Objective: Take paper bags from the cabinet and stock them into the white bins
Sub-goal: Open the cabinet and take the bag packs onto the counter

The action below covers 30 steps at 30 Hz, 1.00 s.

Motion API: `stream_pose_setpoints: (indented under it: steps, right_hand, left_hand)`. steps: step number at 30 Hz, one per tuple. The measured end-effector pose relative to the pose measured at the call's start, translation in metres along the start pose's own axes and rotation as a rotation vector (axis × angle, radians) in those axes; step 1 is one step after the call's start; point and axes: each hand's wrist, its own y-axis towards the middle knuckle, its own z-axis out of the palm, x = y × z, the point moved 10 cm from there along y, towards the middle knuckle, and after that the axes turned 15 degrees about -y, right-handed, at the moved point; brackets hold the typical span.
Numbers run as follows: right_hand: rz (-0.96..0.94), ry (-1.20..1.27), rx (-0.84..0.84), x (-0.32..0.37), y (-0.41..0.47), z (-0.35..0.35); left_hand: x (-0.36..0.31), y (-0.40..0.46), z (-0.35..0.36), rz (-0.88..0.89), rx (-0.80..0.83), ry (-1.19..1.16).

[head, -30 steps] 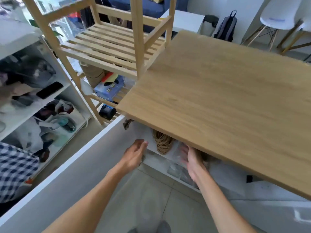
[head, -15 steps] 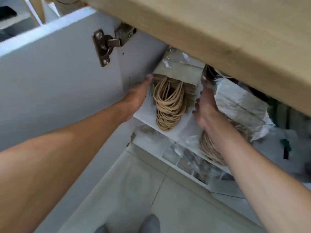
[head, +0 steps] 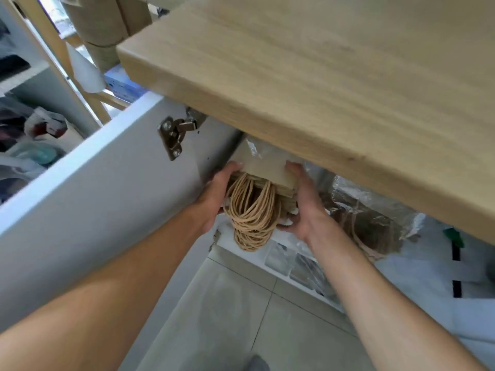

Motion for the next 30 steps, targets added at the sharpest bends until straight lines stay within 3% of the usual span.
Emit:
stream_pose_setpoints:
  steps: [4,15,30]
  right_hand:
    - [0.041,-0.031,0.046,-0.024,-0.028,0.018]
    - [0.037,-0.026,0.03,-0.087,-0.127,0.032]
    - [0.006,0.01,-0.005,-0.084,-0.368,0.015]
  left_hand:
    - [0.006,-0.032,-0.007,-0.019,0.048,0.143]
    - [0.033,-0.133,-0.032,0.027,0.04,0.107]
    - [-0.031,-0.347,-0.024,-0.02,0.116,0.182]
